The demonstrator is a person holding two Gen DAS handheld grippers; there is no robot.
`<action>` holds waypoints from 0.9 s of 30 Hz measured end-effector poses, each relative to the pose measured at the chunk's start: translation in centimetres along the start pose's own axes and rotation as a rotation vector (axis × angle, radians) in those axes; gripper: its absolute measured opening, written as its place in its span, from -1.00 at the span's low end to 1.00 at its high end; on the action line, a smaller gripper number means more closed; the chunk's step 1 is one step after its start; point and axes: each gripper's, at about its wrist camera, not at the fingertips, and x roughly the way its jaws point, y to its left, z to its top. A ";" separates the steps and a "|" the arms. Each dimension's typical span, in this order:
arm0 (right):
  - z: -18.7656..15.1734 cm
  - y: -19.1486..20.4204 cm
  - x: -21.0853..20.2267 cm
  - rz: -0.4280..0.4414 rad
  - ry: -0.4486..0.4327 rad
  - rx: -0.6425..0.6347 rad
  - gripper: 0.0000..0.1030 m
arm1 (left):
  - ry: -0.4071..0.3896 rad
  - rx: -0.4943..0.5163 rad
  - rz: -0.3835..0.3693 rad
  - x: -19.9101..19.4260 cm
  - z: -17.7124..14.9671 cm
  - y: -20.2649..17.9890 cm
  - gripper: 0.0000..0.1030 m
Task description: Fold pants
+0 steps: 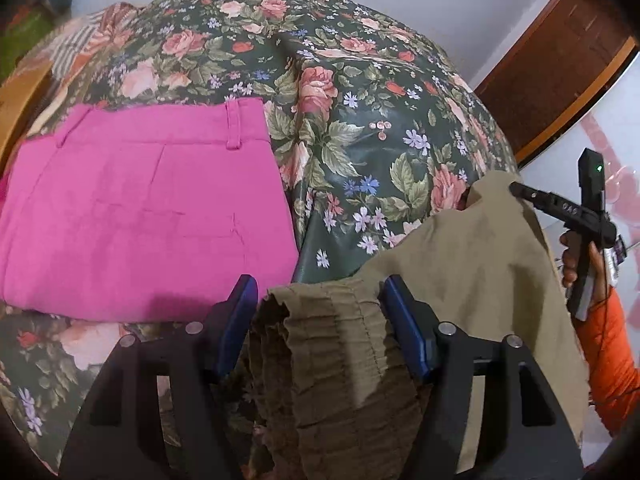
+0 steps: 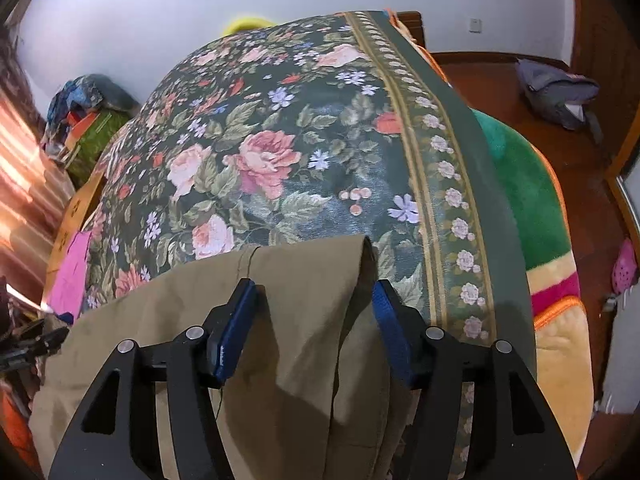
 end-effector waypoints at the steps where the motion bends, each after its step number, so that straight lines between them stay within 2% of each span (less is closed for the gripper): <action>1: 0.0 0.1 0.0 -0.004 0.000 -0.013 0.00 | -0.001 -0.005 -0.005 -0.1 -0.1 0.1 0.24; 4: 0.1 1.3 0.1 -0.003 -0.006 -0.061 -0.29 | -0.008 -0.033 0.000 0.0 -0.5 0.1 0.18; 12: 0.1 3.7 -0.9 -0.034 -0.071 -0.150 -0.69 | -0.065 -0.015 0.094 -2.3 -1.4 -0.9 0.03; 18: 0.8 5.8 -1.2 -0.057 -0.111 -0.235 -0.84 | -0.101 -0.029 0.132 -4.2 -1.7 -0.2 0.00; 21: 1.4 7.0 -0.6 -0.084 -0.126 -0.273 -0.85 | -0.118 -0.028 0.176 -4.6 -1.3 0.1 0.00; 27: 2.5 8.2 -0.6 -0.163 -0.178 -0.286 -0.83 | -0.128 -0.059 0.201 -4.6 -0.4 1.0 0.00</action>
